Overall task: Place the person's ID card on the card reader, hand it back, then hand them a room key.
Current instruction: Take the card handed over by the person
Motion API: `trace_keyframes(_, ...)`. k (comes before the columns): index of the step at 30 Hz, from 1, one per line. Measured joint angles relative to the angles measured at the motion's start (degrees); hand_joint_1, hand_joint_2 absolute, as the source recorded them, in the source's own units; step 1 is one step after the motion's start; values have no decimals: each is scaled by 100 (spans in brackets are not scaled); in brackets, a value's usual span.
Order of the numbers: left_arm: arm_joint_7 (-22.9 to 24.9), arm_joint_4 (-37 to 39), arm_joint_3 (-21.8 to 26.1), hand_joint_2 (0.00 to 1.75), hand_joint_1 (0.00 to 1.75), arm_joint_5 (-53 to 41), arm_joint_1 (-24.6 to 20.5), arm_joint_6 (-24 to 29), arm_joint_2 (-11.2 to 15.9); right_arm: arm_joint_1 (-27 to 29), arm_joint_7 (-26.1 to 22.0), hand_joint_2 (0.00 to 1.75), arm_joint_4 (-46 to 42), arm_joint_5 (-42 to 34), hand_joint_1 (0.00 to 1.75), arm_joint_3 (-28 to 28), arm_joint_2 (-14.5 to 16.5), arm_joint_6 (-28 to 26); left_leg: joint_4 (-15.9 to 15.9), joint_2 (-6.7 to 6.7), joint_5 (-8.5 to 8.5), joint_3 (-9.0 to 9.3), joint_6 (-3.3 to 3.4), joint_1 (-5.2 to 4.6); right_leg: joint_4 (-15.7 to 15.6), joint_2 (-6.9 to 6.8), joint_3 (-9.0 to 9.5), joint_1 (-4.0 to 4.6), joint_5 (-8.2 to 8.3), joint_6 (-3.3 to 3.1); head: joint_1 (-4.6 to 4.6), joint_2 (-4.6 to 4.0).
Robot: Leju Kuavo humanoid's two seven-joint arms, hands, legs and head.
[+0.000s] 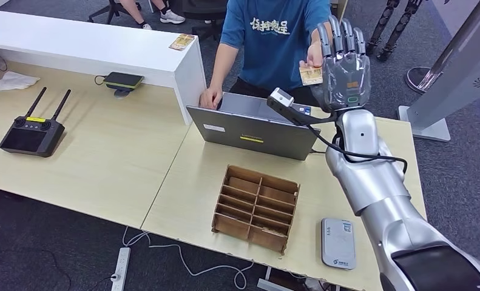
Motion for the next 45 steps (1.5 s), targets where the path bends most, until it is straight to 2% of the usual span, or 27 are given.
trace_keyframes(6, 0, 37, 0, 0, 0, 4, 0, 0, 21, 2, 0, 175, 86, -22, 0, 61, -58, -32, 0, 0, 0, 1, 0, 0, 0, 1, 0, 0, 0, 0, 0, 0)
trace_keyframes(10, 0, 42, 0, 0, 0, 5, 0, 0, 22, 4, -16, 175, 90, -59, 173, 87, -72, -38, 0, 0, 0, 1, 0, 1, 0, 1, 0, 0, 0, 0, -1, 0)
trace_keyframes(38, 0, 44, 0, 0, 0, -2, 0, 15, -17, 223, -252, 175, -138, -473, 175, 122, -74, -51, 0, 0, 0, 0, 0, 0, 0, 0, 0, 0, 0, 0, -1, 0)
trace_keyframes(41, 0, 43, 0, 0, 0, 49, 4, 13, -41, 347, -640, 175, -282, -1345, 175, 108, -59, 4, 0, 0, 0, 0, 0, 0, 0, -1, 2, 0, 0, 0, -1, 0)
trace_keyframes(45, 4, -79, 49, 0, 0, 238, 31, -109, -202, 902, -1292, 175, -1026, -3431, 175, 26, 14, 283, 0, -1, -1, -1, 0, 0, 0, -1, 2, 0, -1, 1, -1, 0)
